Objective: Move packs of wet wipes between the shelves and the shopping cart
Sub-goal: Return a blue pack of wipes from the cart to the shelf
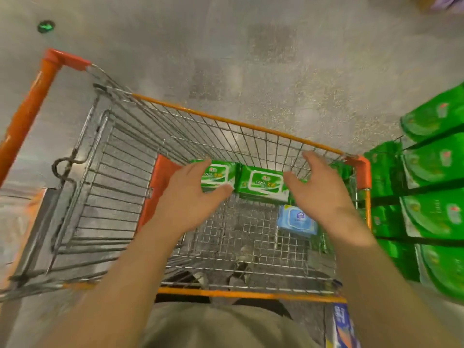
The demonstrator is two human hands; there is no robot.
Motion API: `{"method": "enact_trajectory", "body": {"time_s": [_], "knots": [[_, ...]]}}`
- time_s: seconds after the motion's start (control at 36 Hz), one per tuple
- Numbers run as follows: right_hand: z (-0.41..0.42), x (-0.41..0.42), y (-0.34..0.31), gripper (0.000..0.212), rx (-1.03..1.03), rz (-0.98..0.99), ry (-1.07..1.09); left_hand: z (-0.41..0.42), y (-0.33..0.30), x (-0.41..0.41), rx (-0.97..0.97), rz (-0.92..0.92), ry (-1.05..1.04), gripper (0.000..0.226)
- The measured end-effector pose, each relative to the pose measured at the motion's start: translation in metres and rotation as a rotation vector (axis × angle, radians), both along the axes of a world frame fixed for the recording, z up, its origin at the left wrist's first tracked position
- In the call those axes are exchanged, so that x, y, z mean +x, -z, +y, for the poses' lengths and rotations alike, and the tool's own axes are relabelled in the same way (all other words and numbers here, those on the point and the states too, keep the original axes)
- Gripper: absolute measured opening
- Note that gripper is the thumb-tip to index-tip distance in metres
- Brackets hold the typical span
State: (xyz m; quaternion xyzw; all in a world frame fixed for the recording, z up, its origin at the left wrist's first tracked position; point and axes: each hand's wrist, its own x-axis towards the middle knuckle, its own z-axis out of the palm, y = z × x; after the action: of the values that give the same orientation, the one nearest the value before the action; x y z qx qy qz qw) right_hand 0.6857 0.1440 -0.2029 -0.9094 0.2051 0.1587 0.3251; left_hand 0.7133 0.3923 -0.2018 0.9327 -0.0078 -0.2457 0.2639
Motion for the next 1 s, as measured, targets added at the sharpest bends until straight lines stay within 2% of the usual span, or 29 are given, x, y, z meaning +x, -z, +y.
{"method": "enact_trajectory", "body": {"time_s": [0.17, 0.39, 0.64, 1.0], "knots": [[-0.021, 0.014, 0.021, 0.07, 0.012, 0.065, 0.053, -0.019, 0.02, 0.007, -0.004, 0.058, -0.001, 0.08], [-0.036, 0.015, 0.051, 0.062, -0.049, 0.119, 0.103, -0.046, 0.061, 0.026, -0.052, 0.143, 0.057, 0.083], [-0.028, 0.027, 0.109, 0.063, -0.042, 0.162, 0.038, -0.056, 0.12, 0.034, -0.065, 0.243, 0.056, 0.08], [-0.073, -0.003, 0.188, 0.058, -0.076, 0.188, 0.224, -0.104, 0.21, 0.015, -0.105, 0.469, 0.184, 0.077]]}}
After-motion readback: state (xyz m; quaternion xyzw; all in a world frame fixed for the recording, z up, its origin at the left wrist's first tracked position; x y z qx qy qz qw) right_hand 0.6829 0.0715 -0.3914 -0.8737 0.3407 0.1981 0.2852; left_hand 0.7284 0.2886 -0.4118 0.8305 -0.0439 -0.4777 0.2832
